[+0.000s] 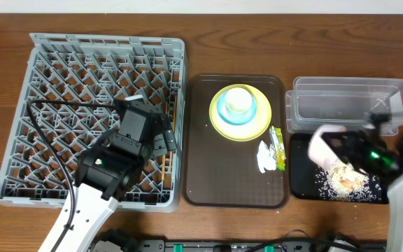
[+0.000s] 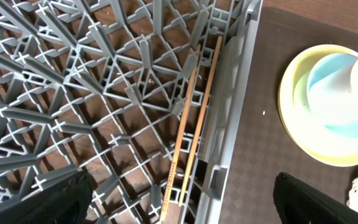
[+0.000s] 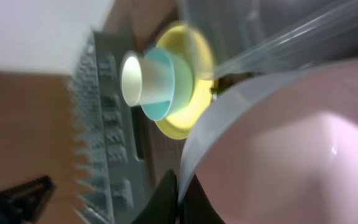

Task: Sort waste into correct bins and load items into the dishwasher
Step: 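Carry the plate back and set it on the brown tray, release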

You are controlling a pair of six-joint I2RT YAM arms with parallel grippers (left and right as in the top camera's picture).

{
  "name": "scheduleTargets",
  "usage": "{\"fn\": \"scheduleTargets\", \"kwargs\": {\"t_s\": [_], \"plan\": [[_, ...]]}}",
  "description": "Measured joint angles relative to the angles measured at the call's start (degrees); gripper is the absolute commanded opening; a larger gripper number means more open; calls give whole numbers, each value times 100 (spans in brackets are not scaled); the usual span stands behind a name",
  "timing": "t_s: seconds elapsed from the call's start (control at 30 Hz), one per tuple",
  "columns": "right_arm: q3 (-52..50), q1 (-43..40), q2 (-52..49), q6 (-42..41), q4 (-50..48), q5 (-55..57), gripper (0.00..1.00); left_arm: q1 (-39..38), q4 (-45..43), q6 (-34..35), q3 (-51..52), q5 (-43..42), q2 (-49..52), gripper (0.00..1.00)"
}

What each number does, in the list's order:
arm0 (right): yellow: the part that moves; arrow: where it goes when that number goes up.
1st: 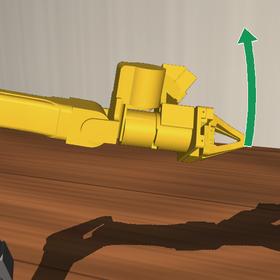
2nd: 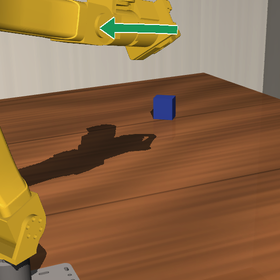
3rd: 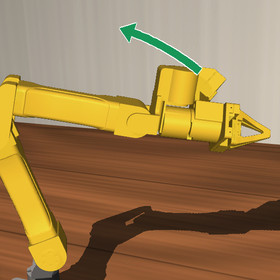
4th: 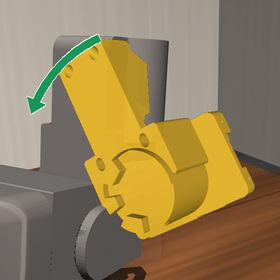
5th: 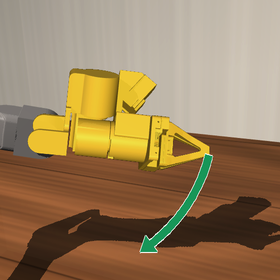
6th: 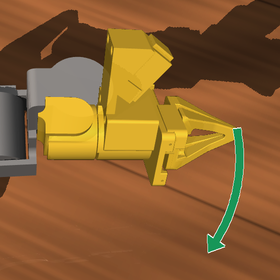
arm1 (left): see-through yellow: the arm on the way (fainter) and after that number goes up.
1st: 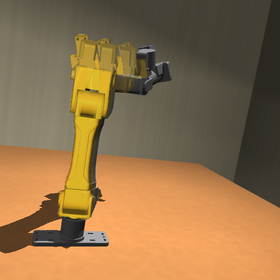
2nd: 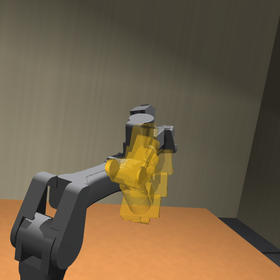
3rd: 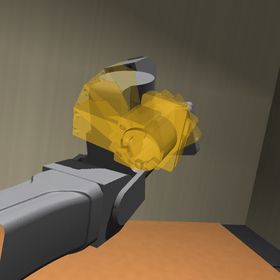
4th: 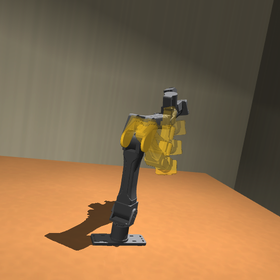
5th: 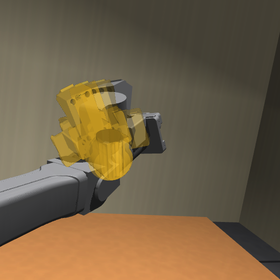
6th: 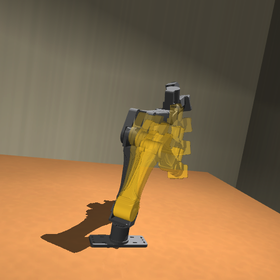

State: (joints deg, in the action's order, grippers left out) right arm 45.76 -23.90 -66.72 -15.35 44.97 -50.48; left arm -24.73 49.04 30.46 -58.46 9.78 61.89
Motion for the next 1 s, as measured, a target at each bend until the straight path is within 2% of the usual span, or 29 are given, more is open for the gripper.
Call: {"fn": "scheduleTargets", "kwargs": {"t_s": [0.17,0.4,0.57,0.7,0.87,0.93,1.0], "plan": [[597,1941,0,-76,142,1309,1,0,0,-2,0,-2,0,94],[682,4719,-81,-520,-286,3077,1,0,2,-2,0,0,0,94],[682,6312,-573,-754,-841,4105,1,0,2,-2,0,0,0,94],[686,7180,-1224,-813,-1272,4426,1,0,0,0,0,0,0,94],[688,7788,-1952,-837,-1672,4747,2,0,0,0,0,0,0,94],[688,7932,-2122,-837,-1681,4863,10,0,0,0,0,0,0,94],[688,8024,-2201,-811,-1668,4944,11,0,0,0,0,-2,0,94]]}}
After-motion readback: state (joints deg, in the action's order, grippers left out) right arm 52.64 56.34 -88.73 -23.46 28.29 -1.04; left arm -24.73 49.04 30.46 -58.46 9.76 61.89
